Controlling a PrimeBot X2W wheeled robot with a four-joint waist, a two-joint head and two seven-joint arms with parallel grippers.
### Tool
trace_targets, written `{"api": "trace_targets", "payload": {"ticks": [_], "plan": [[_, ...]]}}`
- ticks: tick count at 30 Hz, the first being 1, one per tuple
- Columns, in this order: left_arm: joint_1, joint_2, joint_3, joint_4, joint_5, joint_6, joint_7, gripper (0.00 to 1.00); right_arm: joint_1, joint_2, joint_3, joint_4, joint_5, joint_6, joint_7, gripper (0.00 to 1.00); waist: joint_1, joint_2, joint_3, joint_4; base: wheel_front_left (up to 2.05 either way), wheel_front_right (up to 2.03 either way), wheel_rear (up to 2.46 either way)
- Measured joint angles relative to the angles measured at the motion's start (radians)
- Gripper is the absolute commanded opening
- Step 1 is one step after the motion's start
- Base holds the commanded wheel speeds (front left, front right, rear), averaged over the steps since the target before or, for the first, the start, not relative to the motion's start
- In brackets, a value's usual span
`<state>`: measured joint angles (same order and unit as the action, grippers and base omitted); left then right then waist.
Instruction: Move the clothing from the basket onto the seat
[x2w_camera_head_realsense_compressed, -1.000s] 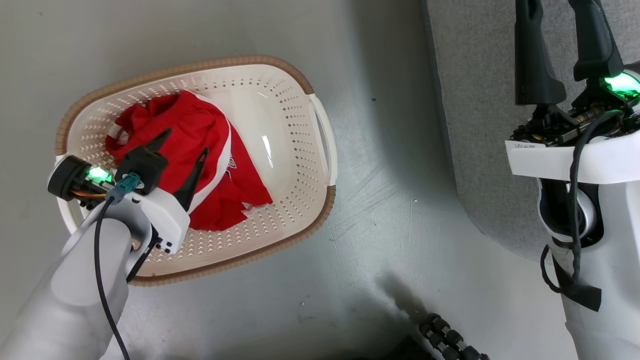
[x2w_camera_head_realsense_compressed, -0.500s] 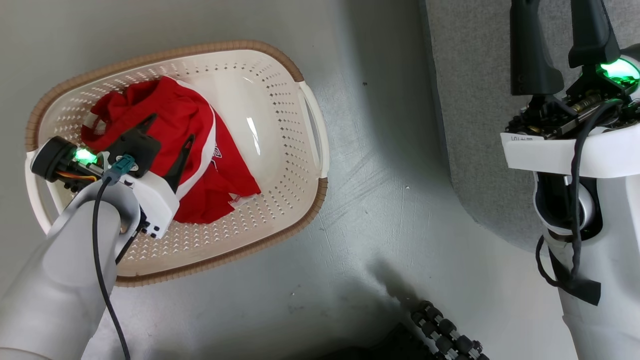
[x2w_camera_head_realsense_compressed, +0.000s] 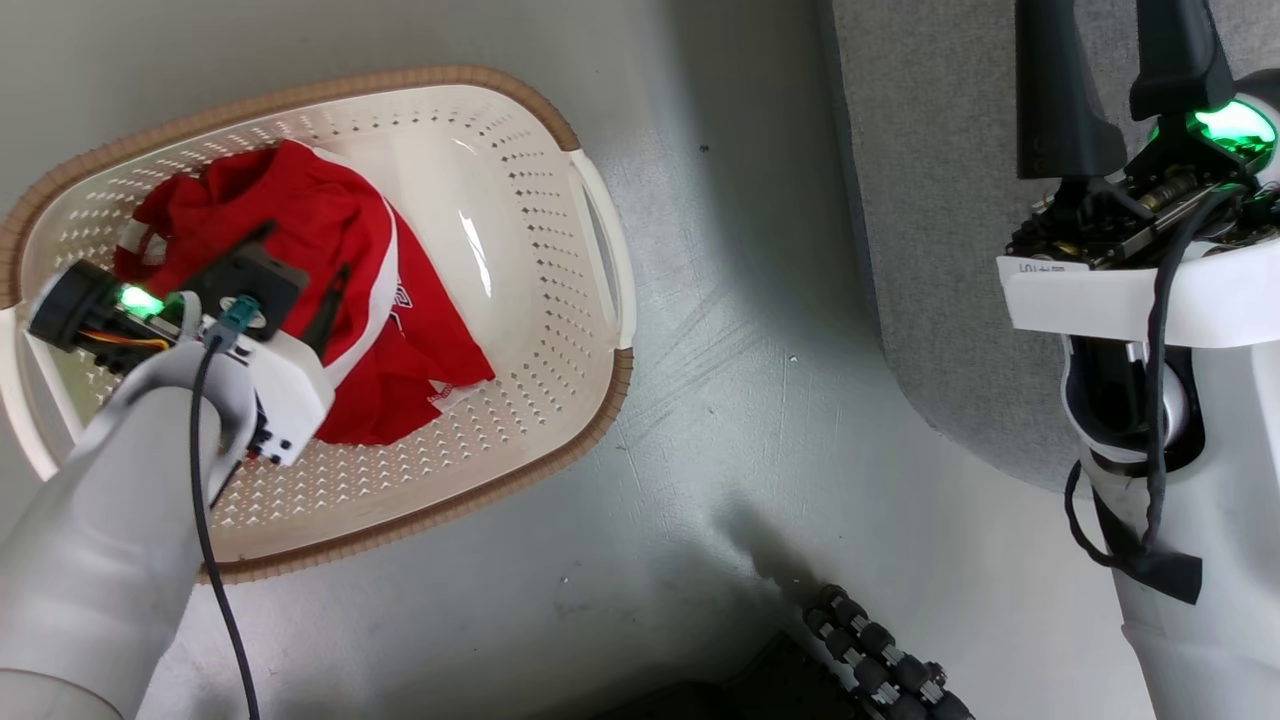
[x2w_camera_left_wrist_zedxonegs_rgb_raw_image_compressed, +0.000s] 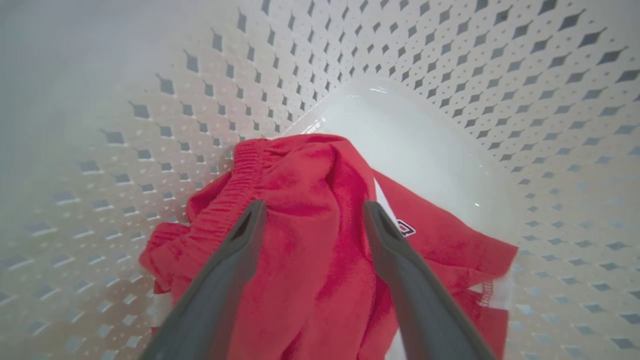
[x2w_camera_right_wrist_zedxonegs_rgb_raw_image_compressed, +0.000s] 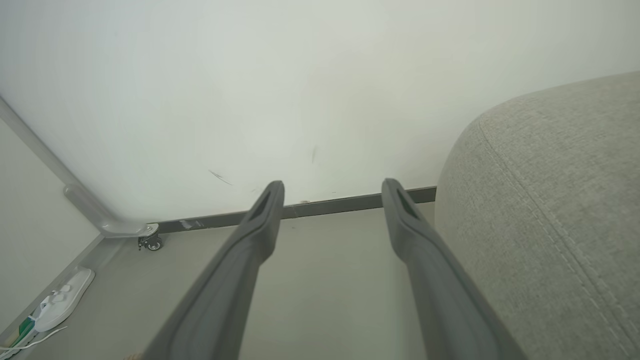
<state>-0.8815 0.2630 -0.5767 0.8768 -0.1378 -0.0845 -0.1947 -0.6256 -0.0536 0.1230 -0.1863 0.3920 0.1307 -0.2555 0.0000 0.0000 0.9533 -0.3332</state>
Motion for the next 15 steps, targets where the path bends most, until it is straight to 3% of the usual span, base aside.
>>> {"api": "trace_targets", "payload": {"ticks": [8, 15], "plan": [[-0.035, 0.001, -0.001, 0.050, 0.017, 0.029, 0.008, 1.00, 0.000, 0.000, 0.012, -0.001, 0.013, 0.000, 0.000, 1.00, 0.0000, 0.0000, 0.012, -0.021, 0.00, 0.00, 0.00], [-0.039, -0.006, -0.046, 0.105, 0.045, 0.019, 0.031, 1.00, 0.000, 0.000, 0.016, -0.001, 0.022, 0.000, 0.000, 1.00, 0.0001, 0.0000, 0.014, -0.039, 0.00, 0.00, 0.00]]}}
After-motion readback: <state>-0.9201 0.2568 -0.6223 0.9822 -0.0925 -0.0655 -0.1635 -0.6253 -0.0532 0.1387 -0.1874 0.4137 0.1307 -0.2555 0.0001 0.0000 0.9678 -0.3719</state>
